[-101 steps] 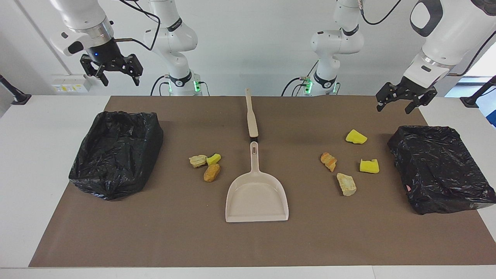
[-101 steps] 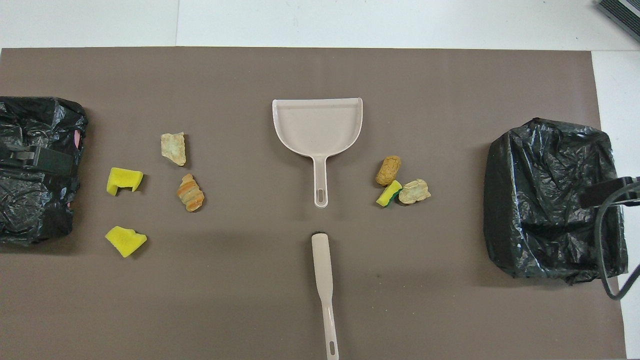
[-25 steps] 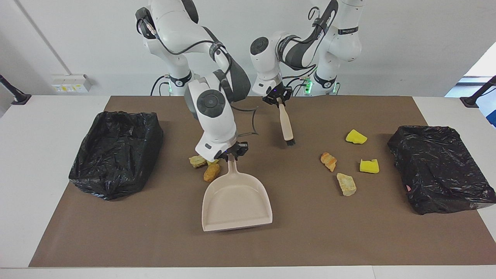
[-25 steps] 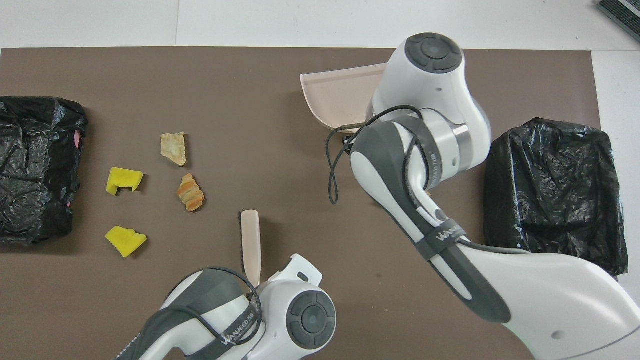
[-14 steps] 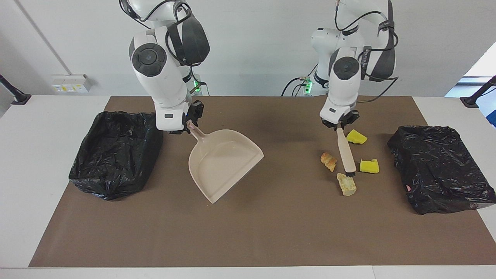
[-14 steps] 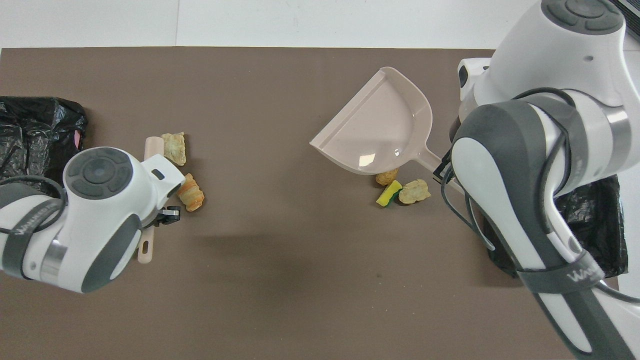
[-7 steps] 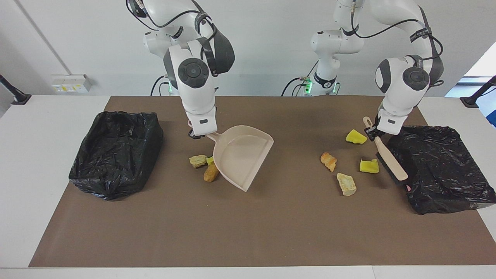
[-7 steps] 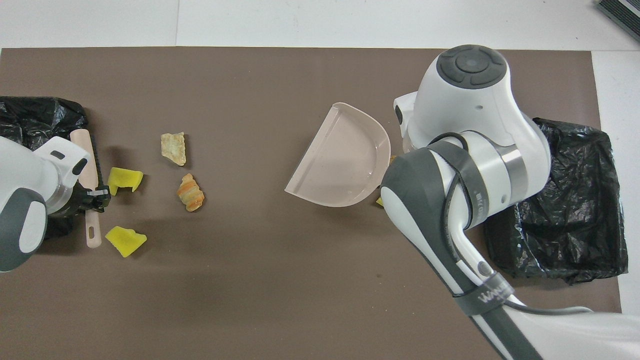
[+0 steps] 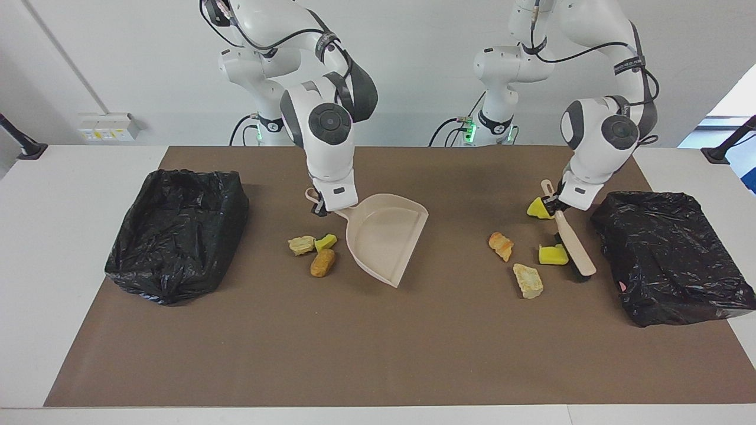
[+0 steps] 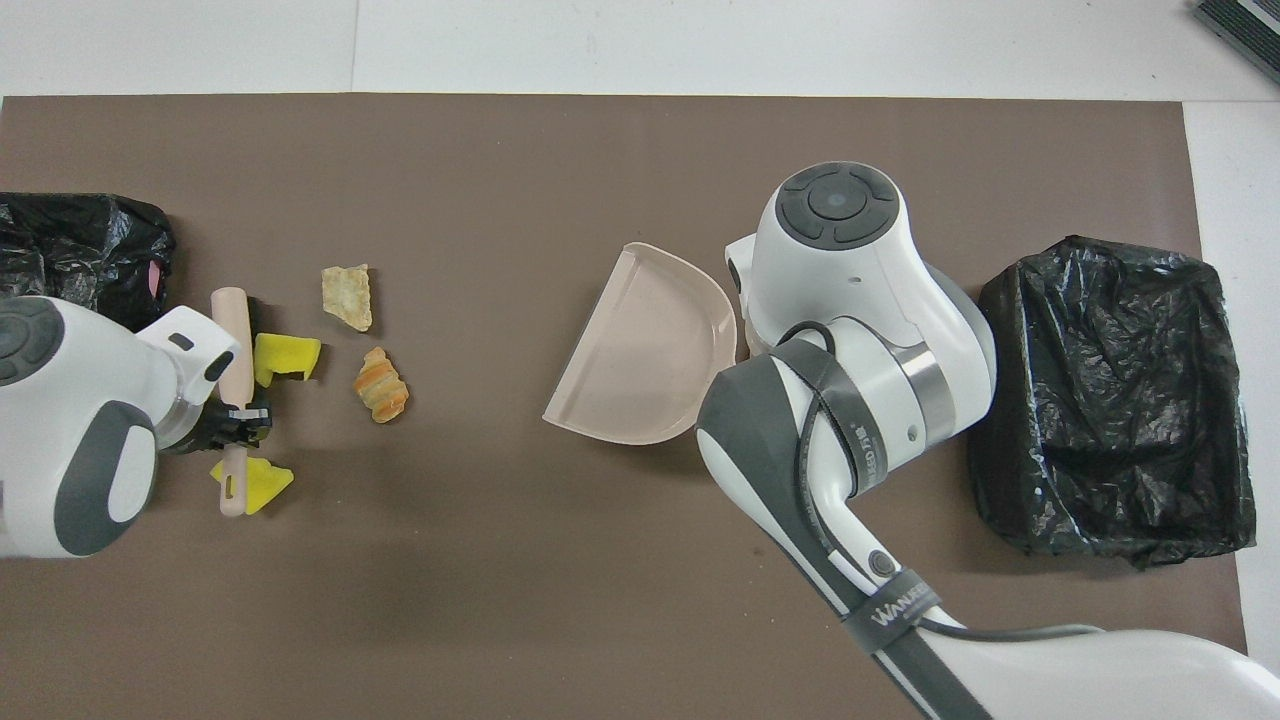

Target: Sweep and dump trash in bin

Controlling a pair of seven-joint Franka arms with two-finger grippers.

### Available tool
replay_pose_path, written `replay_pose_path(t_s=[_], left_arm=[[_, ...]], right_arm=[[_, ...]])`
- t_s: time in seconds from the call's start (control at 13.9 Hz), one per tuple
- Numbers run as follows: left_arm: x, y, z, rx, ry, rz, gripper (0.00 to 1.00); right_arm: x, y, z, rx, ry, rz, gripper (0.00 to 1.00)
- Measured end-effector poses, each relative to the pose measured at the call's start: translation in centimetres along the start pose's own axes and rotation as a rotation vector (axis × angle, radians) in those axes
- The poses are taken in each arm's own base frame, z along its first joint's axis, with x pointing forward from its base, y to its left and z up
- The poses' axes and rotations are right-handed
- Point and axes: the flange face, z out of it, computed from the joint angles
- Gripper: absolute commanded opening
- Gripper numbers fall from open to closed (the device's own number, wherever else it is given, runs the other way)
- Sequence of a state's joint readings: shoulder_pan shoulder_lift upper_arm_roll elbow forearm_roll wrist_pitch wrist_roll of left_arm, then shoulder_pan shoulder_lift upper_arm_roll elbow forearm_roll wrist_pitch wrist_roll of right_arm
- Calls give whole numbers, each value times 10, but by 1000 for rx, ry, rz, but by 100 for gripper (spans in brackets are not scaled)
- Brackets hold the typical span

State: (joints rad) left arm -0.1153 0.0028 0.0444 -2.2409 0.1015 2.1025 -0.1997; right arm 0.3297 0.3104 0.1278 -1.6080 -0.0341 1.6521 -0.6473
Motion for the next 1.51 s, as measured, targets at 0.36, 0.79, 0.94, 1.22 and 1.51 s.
replay_pose_path(t_s=[0.36,0.79,0.94,1.22,1.51], left_arm=[[-6,43,-4,-26,13,327,0],[-36,129,-9,-89,-3,457,0],[-49,154,-11,-115,-19,462,0],[-84,214,-17,-183,-40,470,0],[-112,254,-33,-220,-40,441,0]], right_arm=[[29,-30,33,-51,-15,-23,0],[39,-46,70,-106,-44,-77,0],[43,-54,76,-106,-58,-94,0],[43,-56,80,-113,-72,-103,0],[42,-56,80,-113,-73,-103,0]])
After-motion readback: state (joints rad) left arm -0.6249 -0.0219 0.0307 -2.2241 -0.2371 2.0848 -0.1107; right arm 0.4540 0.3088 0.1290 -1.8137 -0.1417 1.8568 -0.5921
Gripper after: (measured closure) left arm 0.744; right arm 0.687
